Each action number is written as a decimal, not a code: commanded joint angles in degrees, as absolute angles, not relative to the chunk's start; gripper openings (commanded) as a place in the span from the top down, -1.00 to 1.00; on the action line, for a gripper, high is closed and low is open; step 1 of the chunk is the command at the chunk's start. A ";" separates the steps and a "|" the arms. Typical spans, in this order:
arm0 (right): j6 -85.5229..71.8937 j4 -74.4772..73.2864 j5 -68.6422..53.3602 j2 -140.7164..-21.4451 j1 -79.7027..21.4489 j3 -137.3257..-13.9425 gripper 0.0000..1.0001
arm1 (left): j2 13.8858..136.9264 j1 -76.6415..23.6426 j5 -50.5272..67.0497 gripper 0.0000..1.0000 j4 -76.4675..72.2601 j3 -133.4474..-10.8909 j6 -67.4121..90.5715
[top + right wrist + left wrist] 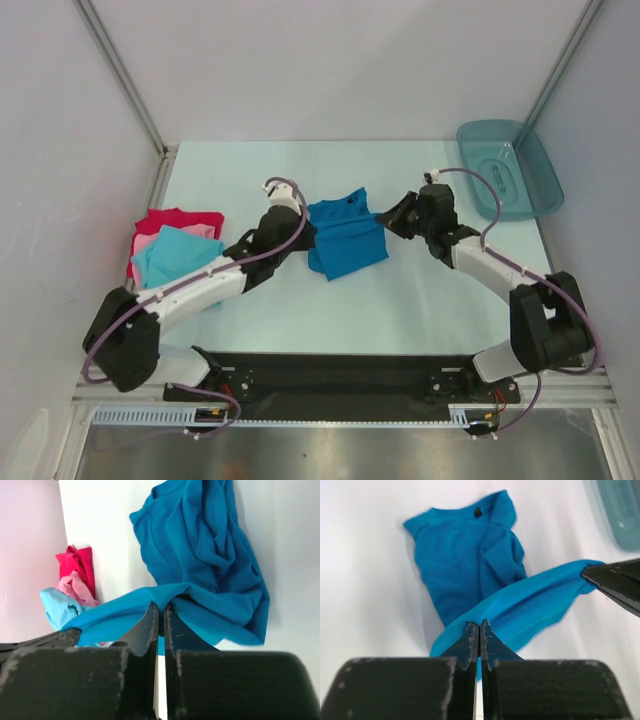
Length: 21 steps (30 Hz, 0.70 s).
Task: Fold and stack the t-shirts
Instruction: Fold the tshirt
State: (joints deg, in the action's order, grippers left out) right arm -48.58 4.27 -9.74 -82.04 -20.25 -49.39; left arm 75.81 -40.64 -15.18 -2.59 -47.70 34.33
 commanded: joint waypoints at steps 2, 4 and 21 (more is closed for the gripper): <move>-47.37 7.55 -8.70 -88.49 -18.54 -55.45 1.00 | 81.55 -36.83 -14.94 0.99 -2.99 -53.43 29.71; -47.37 7.65 -9.05 -92.62 -18.54 -57.91 1.00 | 84.45 -35.60 -14.15 1.00 -3.16 -55.27 29.36; -47.29 3.43 -11.16 -113.99 -17.23 -81.83 1.00 | 103.52 -28.04 -9.32 0.99 -0.53 -74.08 26.02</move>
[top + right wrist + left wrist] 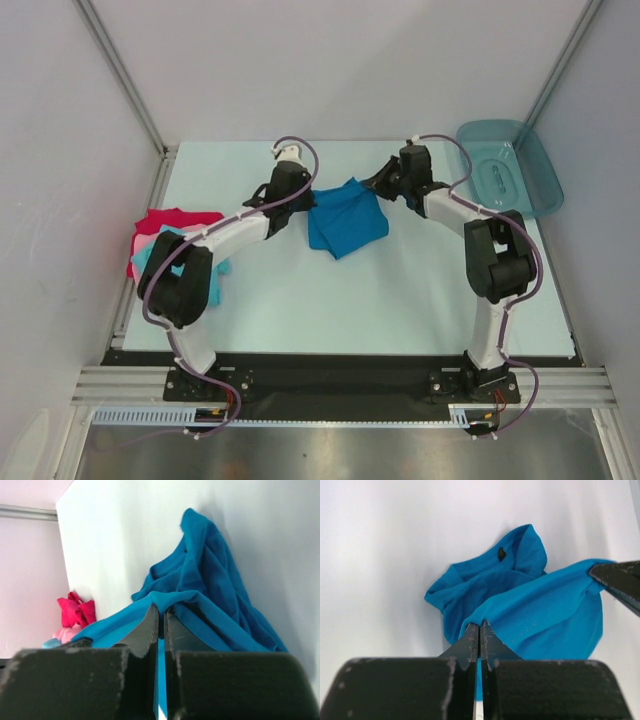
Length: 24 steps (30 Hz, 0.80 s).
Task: Fold and stack the t-shirts
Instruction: Fold the tshirt
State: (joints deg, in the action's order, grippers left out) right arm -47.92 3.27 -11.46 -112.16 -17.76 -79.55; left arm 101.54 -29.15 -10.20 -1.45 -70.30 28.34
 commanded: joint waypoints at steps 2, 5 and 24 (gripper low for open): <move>-47.28 4.13 -11.08 -114.87 -17.31 -81.21 1.00 | 104.85 -26.99 -8.97 0.99 -0.53 -75.06 25.84; -47.29 4.66 -11.43 -117.06 -17.49 -81.56 1.00 | 107.05 -25.67 -8.62 0.99 -0.44 -77.07 25.40; -45.97 0.35 -12.57 -127.78 -19.86 -98.78 1.00 | 109.60 -21.18 -9.32 0.99 2.55 -79.10 24.52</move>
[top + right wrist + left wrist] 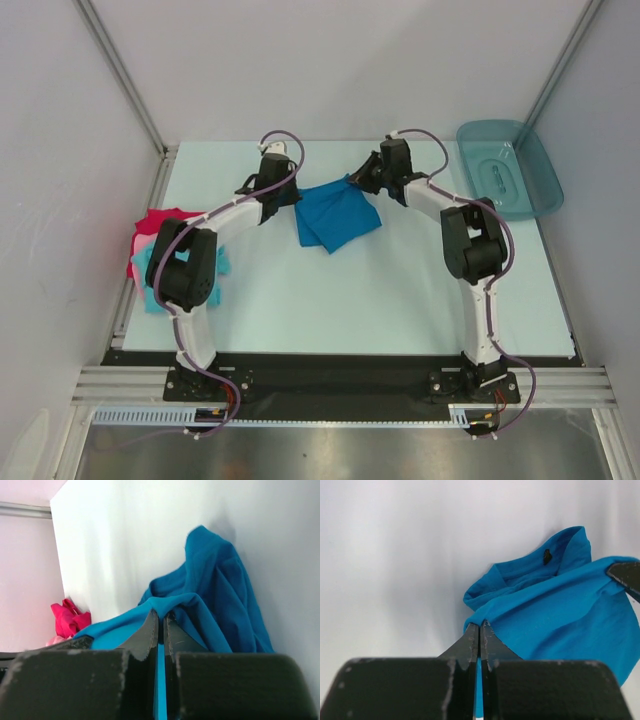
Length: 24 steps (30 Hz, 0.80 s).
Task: Fold and stack the t-shirts
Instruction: Fold the tshirt
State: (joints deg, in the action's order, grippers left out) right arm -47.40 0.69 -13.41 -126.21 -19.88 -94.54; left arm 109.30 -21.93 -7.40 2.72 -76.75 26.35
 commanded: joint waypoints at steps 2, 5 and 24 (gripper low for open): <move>-45.70 -1.65 -12.39 -128.75 -20.13 -100.36 0.91 | 109.60 -21.18 -9.23 0.99 2.46 -79.19 24.52; -45.97 -0.88 -12.65 -130.34 -20.22 -100.11 0.49 | 110.13 -21.01 -9.23 1.00 2.29 -79.36 24.52; -46.23 18.55 -19.87 -122.89 -17.93 -92.29 -0.36 | 106.10 -20.65 -8.88 -0.97 2.64 -75.86 26.71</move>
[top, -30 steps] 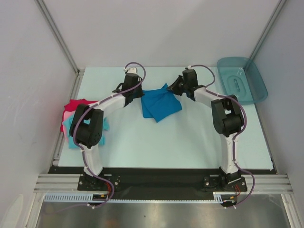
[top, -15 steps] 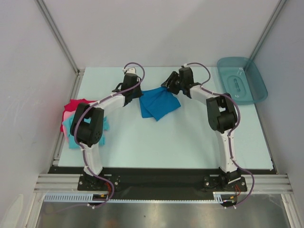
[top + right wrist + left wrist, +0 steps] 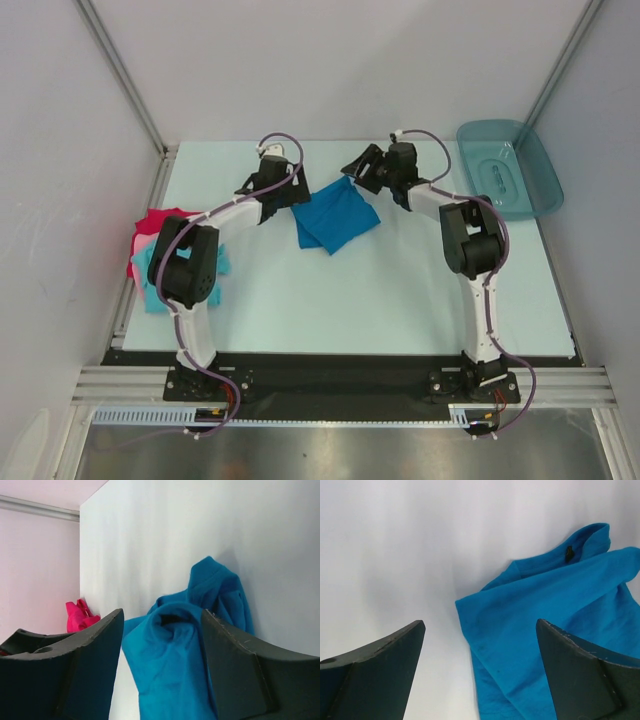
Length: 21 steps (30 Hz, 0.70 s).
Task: Fold and stack the t-shirts
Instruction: Fold the tshirt
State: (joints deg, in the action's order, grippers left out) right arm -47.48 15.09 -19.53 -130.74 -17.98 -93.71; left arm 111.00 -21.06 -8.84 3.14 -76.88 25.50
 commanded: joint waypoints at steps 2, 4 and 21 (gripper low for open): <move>-45.18 16.88 -17.85 -120.16 -18.02 -89.57 -0.36 | 104.25 -21.18 -8.44 -0.97 1.94 -72.96 27.68; -42.29 12.42 -14.43 -115.50 -18.72 -87.12 -0.36 | 100.65 -22.40 -8.35 -0.98 1.06 -69.46 28.82; -45.26 21.79 -13.00 -92.55 -15.82 -47.21 -0.43 | 82.79 -28.39 -3.34 -0.93 -16.59 -38.42 39.63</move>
State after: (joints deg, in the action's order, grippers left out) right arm -44.56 16.62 -12.47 -95.53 -15.97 -49.89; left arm 84.95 -28.34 -5.34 -9.85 -40.99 36.25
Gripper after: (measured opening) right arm 0.708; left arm 0.966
